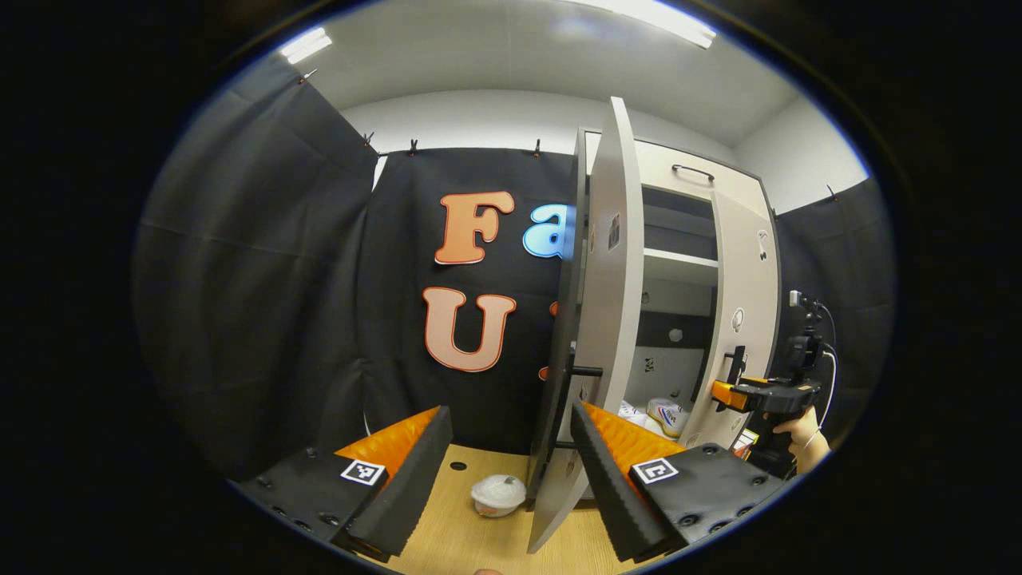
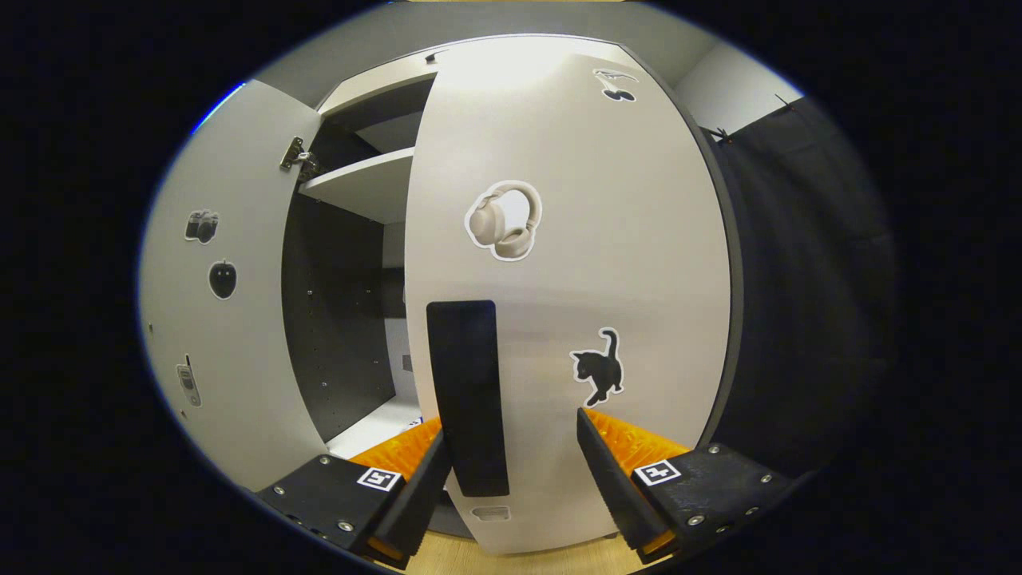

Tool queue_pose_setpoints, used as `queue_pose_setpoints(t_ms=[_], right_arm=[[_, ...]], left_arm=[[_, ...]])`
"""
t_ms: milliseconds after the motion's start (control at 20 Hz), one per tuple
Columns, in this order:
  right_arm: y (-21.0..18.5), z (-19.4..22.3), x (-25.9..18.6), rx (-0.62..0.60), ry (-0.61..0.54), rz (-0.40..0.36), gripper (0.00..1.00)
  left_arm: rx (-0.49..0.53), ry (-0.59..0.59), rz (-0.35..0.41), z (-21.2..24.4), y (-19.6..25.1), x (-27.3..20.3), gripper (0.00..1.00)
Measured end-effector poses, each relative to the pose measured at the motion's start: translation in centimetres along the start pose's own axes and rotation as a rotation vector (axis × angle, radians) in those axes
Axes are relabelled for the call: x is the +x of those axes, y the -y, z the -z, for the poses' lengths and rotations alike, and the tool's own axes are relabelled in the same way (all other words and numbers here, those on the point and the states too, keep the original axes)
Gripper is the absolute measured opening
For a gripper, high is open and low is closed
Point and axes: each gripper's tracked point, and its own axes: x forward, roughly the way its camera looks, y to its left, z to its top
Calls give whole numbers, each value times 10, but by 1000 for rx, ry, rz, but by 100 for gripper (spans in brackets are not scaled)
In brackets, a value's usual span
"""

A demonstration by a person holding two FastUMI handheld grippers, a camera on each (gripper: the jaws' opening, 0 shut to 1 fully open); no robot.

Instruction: Grab one shoe with the right hand and put it into the shoe cabinet, grab the other shoe with the left hand and put it into the shoe cabinet; then close the right door with the right hand and the left door with the left hand.

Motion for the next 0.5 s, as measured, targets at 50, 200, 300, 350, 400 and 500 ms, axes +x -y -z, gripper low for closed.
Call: queue_pose_setpoints(t_ms=[50,200,300,350,400,500], right_arm=[[-1,1,2,-2,-2,6,90],[-1,1,9,-8,-2,24,90],[-1,2,13,-17,-3,36,91],[-2,1,15,-26,-1,42,91],[-2,1,17,-34,0,48,91],[-1,2,24,-45,0,59,91]], left_arm=[[-4,-4,9,2,1,2,94],[-19,-16,33,7,0,12,94],[-17,-22,38,10,0,18,99],[-13,-24,42,11,2,19,96],[-8,-26,49,12,4,22,96],[-3,-31,63,14,7,26,96]])
